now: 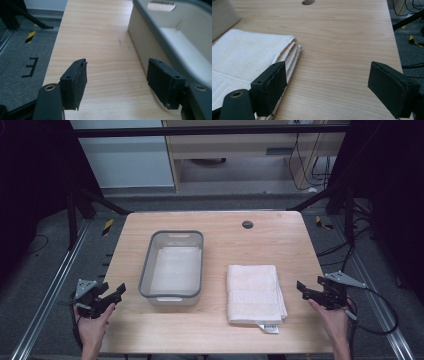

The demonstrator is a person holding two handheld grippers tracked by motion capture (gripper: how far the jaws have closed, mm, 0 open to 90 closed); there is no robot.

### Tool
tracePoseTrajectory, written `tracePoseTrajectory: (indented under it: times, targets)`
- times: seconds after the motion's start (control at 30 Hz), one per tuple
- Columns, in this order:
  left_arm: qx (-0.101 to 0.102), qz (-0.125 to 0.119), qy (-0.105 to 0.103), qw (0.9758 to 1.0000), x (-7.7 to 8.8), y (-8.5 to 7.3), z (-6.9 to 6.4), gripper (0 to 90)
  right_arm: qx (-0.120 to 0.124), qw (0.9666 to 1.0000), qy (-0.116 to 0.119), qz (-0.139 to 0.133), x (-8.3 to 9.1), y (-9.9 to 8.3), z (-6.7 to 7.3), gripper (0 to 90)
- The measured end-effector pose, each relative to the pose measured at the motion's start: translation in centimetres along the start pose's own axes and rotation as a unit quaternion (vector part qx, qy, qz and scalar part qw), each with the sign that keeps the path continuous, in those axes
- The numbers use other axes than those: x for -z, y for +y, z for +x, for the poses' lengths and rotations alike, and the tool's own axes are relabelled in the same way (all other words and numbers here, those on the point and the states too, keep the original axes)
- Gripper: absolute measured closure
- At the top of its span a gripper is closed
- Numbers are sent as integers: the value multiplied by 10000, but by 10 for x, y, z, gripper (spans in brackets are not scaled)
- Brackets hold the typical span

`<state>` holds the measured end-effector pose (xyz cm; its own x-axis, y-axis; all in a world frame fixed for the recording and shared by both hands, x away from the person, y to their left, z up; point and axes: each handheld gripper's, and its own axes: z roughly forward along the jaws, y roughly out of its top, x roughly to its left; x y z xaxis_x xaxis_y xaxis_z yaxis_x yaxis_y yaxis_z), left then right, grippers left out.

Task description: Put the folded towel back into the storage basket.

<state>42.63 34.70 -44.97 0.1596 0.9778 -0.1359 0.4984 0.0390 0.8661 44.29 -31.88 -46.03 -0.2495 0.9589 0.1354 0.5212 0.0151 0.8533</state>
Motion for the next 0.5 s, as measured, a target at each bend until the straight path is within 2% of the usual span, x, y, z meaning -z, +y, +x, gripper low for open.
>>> tracePoseTrajectory:
  times: [0.1,0.23,0.37,0.4,0.5]
  targets:
    - [32,-164,-44,9999,7,4,-5,330,-38,10000,54,-74,4,2,-2,168]
    - [33,-213,-182,9996,11,7,-13,333,-62,9999,108,-118,7,3,-2,172]
    - [-119,-328,-256,9991,16,11,-24,332,-50,9998,175,-79,7,4,1,172]
    - [-130,-435,-300,9985,18,14,-30,334,-28,9997,228,-98,7,6,3,172]
    - [-152,-525,-372,9978,21,15,-35,334,-45,9995,311,-69,7,7,6,165]
